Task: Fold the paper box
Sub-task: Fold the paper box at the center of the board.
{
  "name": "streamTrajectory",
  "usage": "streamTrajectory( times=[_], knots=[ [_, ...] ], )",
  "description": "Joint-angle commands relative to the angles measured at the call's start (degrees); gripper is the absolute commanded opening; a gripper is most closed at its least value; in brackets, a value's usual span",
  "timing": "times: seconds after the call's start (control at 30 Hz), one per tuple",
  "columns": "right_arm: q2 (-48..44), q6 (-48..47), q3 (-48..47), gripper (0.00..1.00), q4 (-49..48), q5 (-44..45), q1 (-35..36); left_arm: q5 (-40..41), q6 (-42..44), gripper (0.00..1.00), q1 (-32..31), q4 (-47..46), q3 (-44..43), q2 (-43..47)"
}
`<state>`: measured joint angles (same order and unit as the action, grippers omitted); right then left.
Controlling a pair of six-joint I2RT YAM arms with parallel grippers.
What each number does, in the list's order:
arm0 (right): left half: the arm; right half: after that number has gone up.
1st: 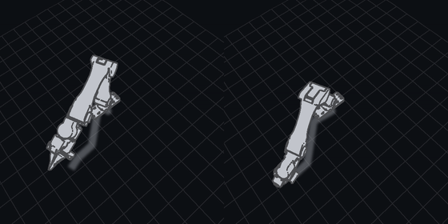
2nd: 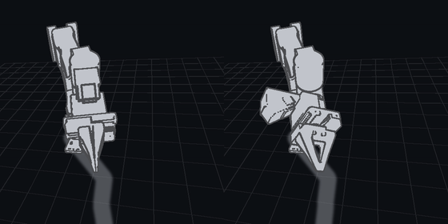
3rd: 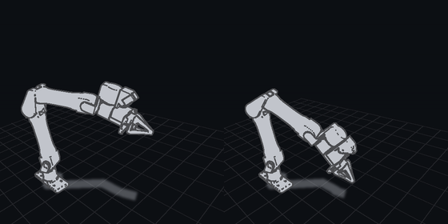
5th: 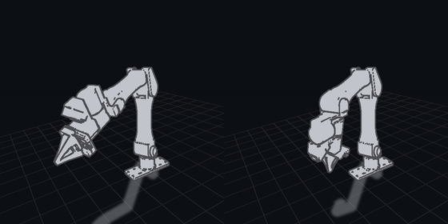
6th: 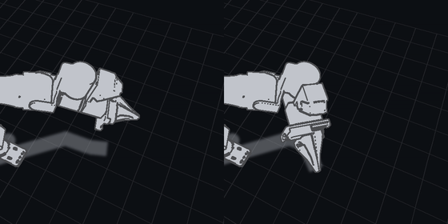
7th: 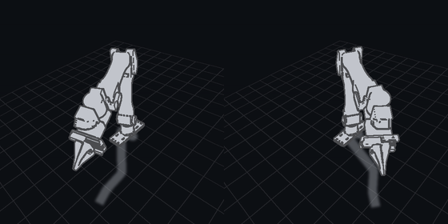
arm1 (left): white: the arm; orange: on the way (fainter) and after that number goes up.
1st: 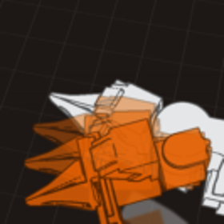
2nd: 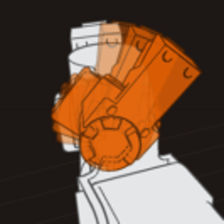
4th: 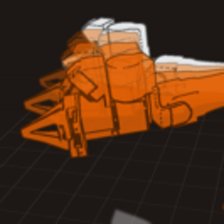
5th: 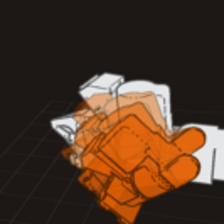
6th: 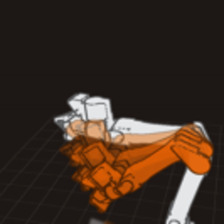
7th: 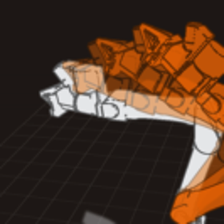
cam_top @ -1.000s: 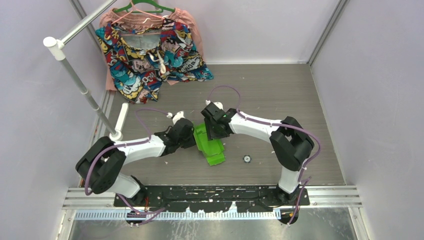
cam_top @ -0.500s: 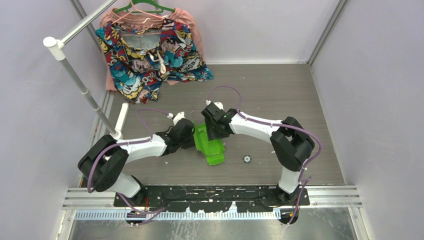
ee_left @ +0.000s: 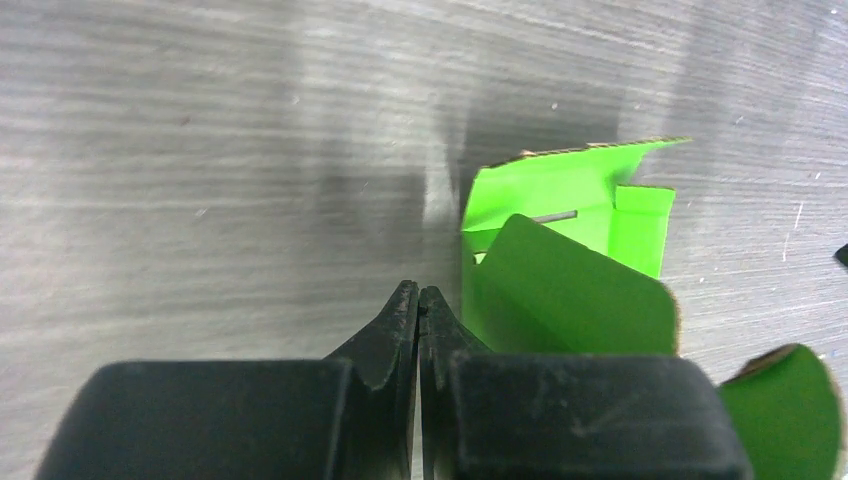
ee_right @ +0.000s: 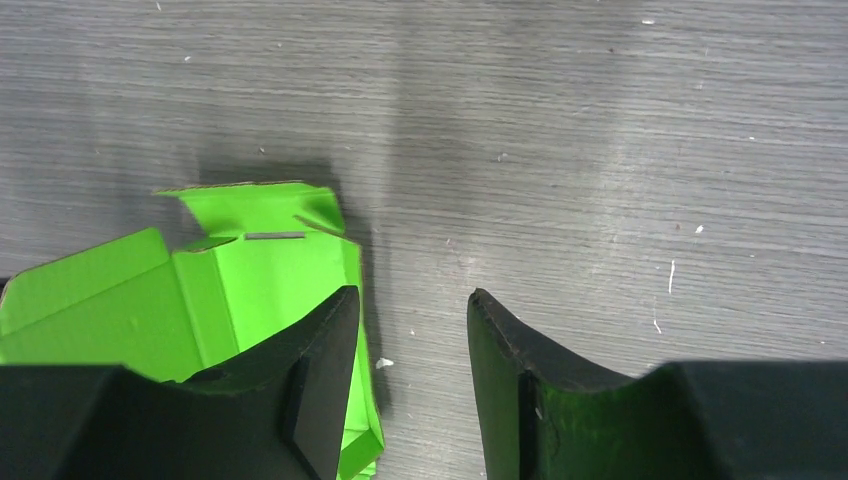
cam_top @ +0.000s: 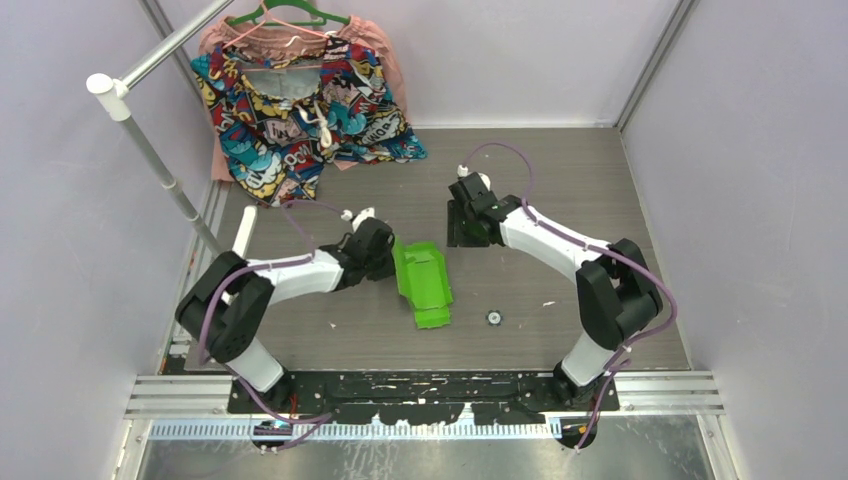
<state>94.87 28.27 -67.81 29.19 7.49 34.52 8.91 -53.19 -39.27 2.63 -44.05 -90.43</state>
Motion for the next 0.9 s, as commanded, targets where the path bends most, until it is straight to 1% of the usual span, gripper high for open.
streamTrajectory(
  times=[0.0, 0.23, 0.3, 0.4, 0.5, 0.53, 0.6, 0.67, 0.7, 0.77, 0.87],
  knots=[
    [0.58, -1.46, 0.48, 0.5, -2.18, -0.67, -0.36, -2.4, 2.01, 0.02, 0.45, -0.79, -5.1, -3.96],
    [4.02, -2.6, -1.6, 0.49, -1.82, -0.04, -1.05, -6.31, 3.09, 0.02, 1.67, -3.59, -8.87, -9.3],
    [3.63, -2.84, -1.13, 0.49, -2.31, 0.27, -1.99, -7.31, 3.85, 0.02, 2.01, -3.84, -10.24, -10.68],
    [1.24, -2.87, 1.5, 0.49, -5.57, -1.37, -4.38, -8.02, 5.23, 0.02, 2.62, -2.82, -12.97, -11.92],
    [-0.61, -3.41, 3.07, 0.49, -9.38, -5.85, -7.17, -8.61, 6.17, 0.02, 3.26, -1.37, -14.19, -12.46],
    [-1.01, -3.59, 3.64, 0.49, -11.56, -8.08, -8.11, -8.64, 6.5, 0.02, 3.58, -1.25, -14.73, -12.76],
    [-1.31, -3.87, 5.04, 0.49, -15.44, -14.46, -10.17, -11.18, 7.42, 0.02, 4.09, -0.97, -16.4, -13.95],
    [-0.29, -4.34, 5.7, 0.52, -18.12, -19.72, -12.11, -13.13, 8.59, 0.02, 4.67, -0.88, -18.56, -15.58],
    [0.39, -5.44, 5.69, 0.56, -18.35, -21.8, -12.5, -14.22, 9.01, 0.02, 4.94, -0.76, -19.79, -16.53],
    [1.47, -8.11, 5.95, 0.58, -18.21, -23.74, -12.56, -16.19, 10.09, 0.02, 5.13, 0.25, -22.95, -18.55],
    [1.77, -9.66, 8.24, 0.56, -19.49, -24.35, -12.63, -18.58, 10.42, 0.02, 5.15, 1.43, -27.02, -21.29]
  ],
)
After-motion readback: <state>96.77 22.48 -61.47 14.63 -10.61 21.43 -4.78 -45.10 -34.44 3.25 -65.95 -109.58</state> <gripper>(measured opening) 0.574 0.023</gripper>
